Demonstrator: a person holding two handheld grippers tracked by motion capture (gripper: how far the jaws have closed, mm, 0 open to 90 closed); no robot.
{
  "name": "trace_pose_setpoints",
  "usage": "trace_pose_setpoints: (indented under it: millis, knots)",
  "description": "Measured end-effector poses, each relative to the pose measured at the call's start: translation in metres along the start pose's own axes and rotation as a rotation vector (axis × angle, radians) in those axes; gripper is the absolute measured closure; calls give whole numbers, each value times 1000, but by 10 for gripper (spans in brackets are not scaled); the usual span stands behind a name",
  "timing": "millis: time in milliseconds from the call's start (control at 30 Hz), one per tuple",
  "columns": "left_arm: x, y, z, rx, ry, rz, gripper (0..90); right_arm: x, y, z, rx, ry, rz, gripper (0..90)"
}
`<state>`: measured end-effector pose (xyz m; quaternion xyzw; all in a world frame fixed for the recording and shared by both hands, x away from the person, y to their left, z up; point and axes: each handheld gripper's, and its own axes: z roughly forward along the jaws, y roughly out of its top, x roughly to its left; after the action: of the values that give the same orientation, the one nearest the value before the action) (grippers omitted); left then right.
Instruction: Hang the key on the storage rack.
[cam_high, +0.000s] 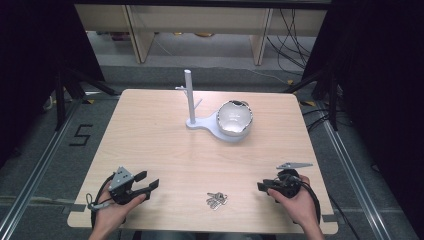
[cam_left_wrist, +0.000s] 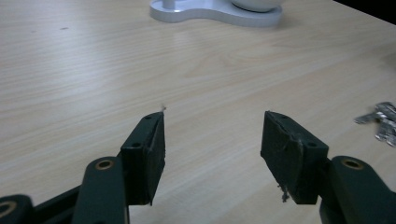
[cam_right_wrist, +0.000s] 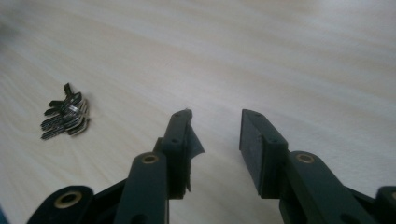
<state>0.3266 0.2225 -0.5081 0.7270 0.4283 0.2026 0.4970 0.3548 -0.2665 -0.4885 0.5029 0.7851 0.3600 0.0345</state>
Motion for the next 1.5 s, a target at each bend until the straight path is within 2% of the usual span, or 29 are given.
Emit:
trace_pose_setpoints:
  millis: [33, 67, 100, 133, 167, 200, 267, 333, 367, 400, 467, 600, 633, 667, 700, 733, 767, 800, 867, 933, 967, 1033, 1067, 1133, 1167, 1333, 1367, 1400, 1500]
  knots:
    - [0, 0, 2, 0, 1, 1, 395, 3, 4, 1, 36, 4, 3, 677]
    - [1, 0, 5, 3, -4, 10, 395, 7, 11, 1, 76, 34, -44, 691]
    - [1, 0, 5, 3, -4, 10, 393, 7, 11, 1, 76, 34, -44, 691]
    - [-1, -2, 10, 5, -13, 16, 392, 21, 23, 4, 130, 57, -147, 699]
    - [-1, -2, 10, 5, -13, 16, 392, 21, 23, 4, 130, 57, -147, 699]
    - [-5, -4, 14, 14, -19, 42, 388, 32, 36, 8, 185, 105, -263, 706]
    - [-7, -4, 15, 18, -19, 62, 386, 40, 43, 13, 254, 119, -316, 706]
    - [-9, -4, 14, 6, -18, 83, 382, 48, 48, 20, 295, 133, -408, 702]
    - [-9, -4, 14, 6, -18, 83, 380, 48, 48, 20, 295, 133, -408, 702]
    - [-11, -4, 14, -6, -26, 94, 378, 55, 52, 27, 323, 172, -484, 703]
    - [-12, -5, 14, -7, -31, 102, 372, 58, 54, 29, 336, 182, -503, 709]
    - [-15, -5, 14, -4, -37, 114, 366, 75, 57, 44, 387, 197, -634, 746]
    - [-15, -5, 14, -4, -37, 114, 365, 75, 57, 44, 387, 197, -634, 746]
    - [-16, -6, 16, -7, -49, 107, 363, 80, 56, 52, 406, 204, -683, 757]
    - [-16, -6, 16, -7, -49, 107, 363, 80, 56, 52, 406, 204, -683, 757]
    - [-16, -6, 17, 6, -44, 115, 362, 82, 57, 56, 428, 200, -732, 764]
    - [-16, -6, 17, 6, -44, 115, 362, 82, 57, 56, 428, 200, -732, 764]
    - [-16, -6, 16, 8, -42, 113, 361, 83, 57, 61, 440, 208, -767, 767]
    - [-16, -6, 16, 5, -42, 114, 360, 85, 58, 64, 453, 206, -775, 769]
    - [-16, -6, 16, 4, -41, 114, 359, 88, 57, 65, 482, 186, -753, 771]
    - [-16, -6, 16, 0, -41, 112, 358, 87, 57, 68, 476, 207, -787, 772]
    - [-16, -6, 16, -1, -43, 110, 356, 89, 56, 69, 485, 198, -787, 776]
    - [-16, -7, 16, -5, -50, 108, 356, 90, 56, 72, 483, 217, -818, 789]
    - [-17, -7, 16, 0, -45, 105, 354, 91, 56, 71, 487, 201, -799, 800]
    - [-17, -7, 15, 14, -43, 110, 353, 91, 56, 72, 490, 200, -797, 844]
    - [-18, -7, 16, 14, -45, 110, 351, 92, 58, 75, 482, 232, -827, 891]
    - [-18, -7, 16, 14, -45, 110, 351, 92, 58, 75, 482, 232, -827, 891]
    - [-18, -7, 16, 5, -54, 111, 351, 94, 58, 71, 505, 207, -780, 892]
    - [-18, -6, 16, 9, -51, 117, 351, 95, 62, 68, 504, 224, -786, 895]
